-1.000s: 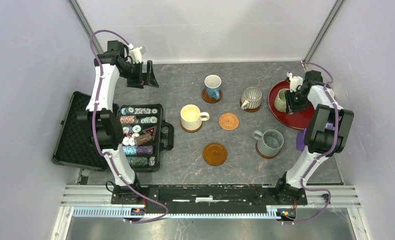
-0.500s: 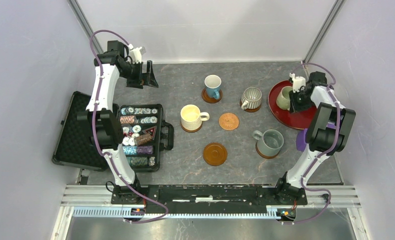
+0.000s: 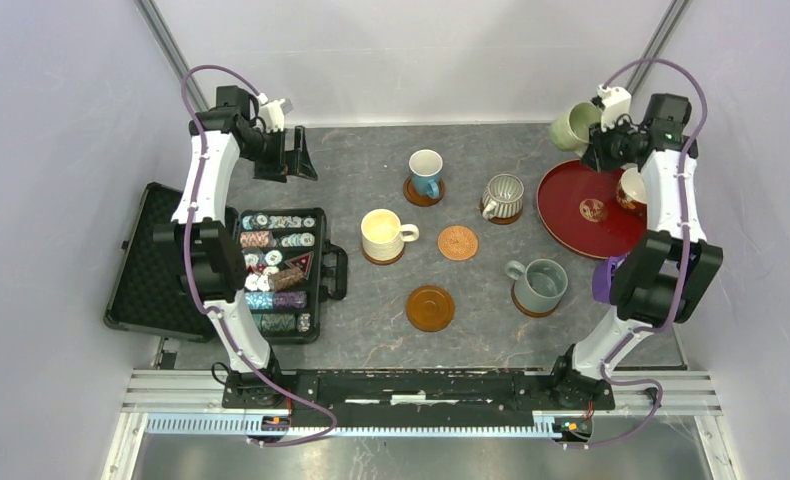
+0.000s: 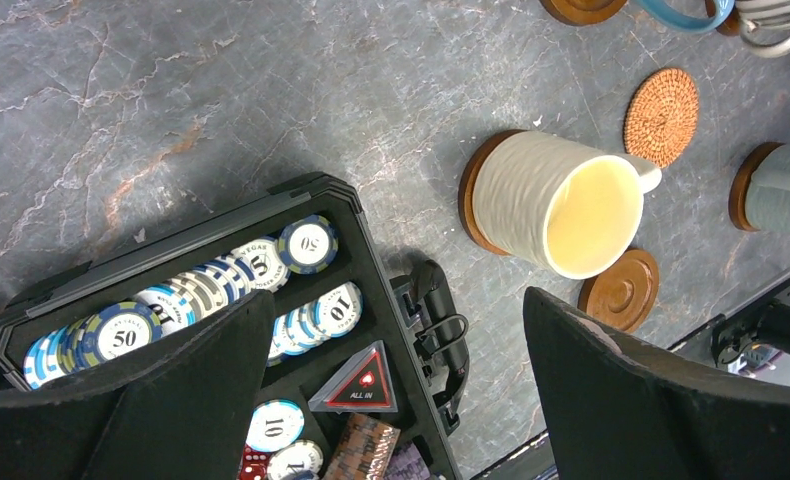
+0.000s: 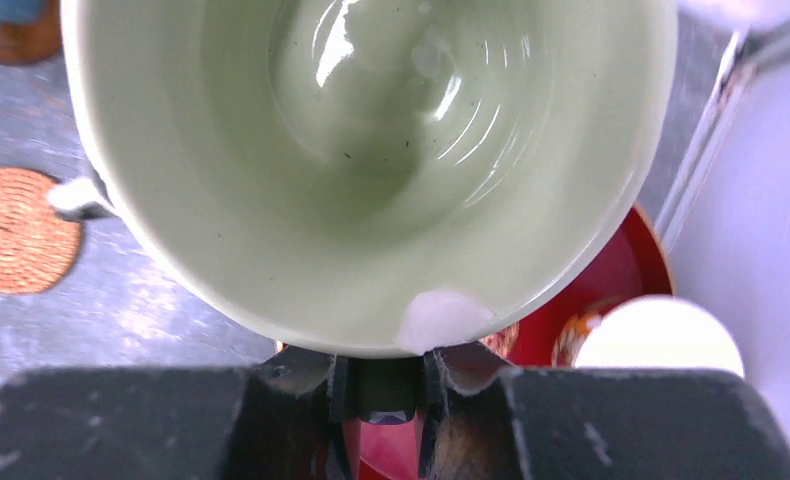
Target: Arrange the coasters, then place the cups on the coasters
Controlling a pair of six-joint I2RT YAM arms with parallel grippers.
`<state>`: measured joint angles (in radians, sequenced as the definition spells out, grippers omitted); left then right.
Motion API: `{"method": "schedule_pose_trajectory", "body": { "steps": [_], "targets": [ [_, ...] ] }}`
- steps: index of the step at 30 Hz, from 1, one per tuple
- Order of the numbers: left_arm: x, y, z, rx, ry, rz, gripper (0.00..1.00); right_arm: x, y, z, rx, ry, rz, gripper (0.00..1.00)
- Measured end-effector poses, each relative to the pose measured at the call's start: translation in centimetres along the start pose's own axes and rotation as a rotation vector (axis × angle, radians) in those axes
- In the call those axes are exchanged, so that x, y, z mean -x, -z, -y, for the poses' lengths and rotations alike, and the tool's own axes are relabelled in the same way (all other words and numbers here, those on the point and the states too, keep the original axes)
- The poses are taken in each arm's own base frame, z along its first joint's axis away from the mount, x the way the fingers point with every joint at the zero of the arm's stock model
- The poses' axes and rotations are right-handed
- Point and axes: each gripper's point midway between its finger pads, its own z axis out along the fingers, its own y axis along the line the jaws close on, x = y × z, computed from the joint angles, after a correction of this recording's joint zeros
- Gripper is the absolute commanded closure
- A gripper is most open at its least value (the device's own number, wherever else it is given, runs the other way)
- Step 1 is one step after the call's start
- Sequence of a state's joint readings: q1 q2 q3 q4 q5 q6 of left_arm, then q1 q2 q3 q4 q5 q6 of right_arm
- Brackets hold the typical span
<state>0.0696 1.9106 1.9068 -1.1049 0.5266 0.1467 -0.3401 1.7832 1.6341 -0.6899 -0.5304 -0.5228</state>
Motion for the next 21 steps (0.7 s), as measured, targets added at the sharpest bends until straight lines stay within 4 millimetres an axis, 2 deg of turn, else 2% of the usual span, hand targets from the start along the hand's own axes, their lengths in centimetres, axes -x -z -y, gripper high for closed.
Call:
{"method": "schedule_pose_trajectory", "body": {
  "steps": [2, 4, 7, 9, 11, 14, 17, 21],
  "targets": [
    [0.0, 0.1, 0.1, 0.000, -0.001, 0.002, 0.00, 2.7, 0.8, -1.7, 0.026, 0.053, 0.058, 1.00],
    [0.1, 0.3, 0.2, 0.001, -0.005, 0.008, 0.00, 5.0, 1.2, -4.5, 0.070, 0.107, 0.100, 1.00],
    [-0.1, 0.5, 0.3, 0.002, -0.007, 0.012, 0.00, 7.4, 1.1, -10.3, 0.160, 0.201, 0.147, 1.00],
    [-0.2, 0.5, 0.3, 0.001, -0.007, 0.011, 0.00, 7.4, 1.0, -15.3, 0.241, 0.271, 0.165, 1.00],
    [-0.4, 0.4, 0.3, 0.001, -0.004, 0.007, 0.00, 5.8, 1.2, -20.4, 0.337, 0.344, 0.157, 1.00],
    [-0.7, 0.2, 0.2, -0.001, 0.000, 0.000, 0.00, 2.3, 1.4, -25.5, 0.449, 0.421, 0.114, 1.00],
    [-0.7, 0.3, 0.3, -0.001, -0.001, 0.001, 0.00, -1.5, 0.7, -27.7, 0.502, 0.464, 0.043, 1.00],
    [-0.7, 0.7, 0.5, 0.001, -0.006, 0.010, 0.00, -5.4, -0.6, -27.9, 0.496, 0.486, -0.058, 1.00]
  ]
}}
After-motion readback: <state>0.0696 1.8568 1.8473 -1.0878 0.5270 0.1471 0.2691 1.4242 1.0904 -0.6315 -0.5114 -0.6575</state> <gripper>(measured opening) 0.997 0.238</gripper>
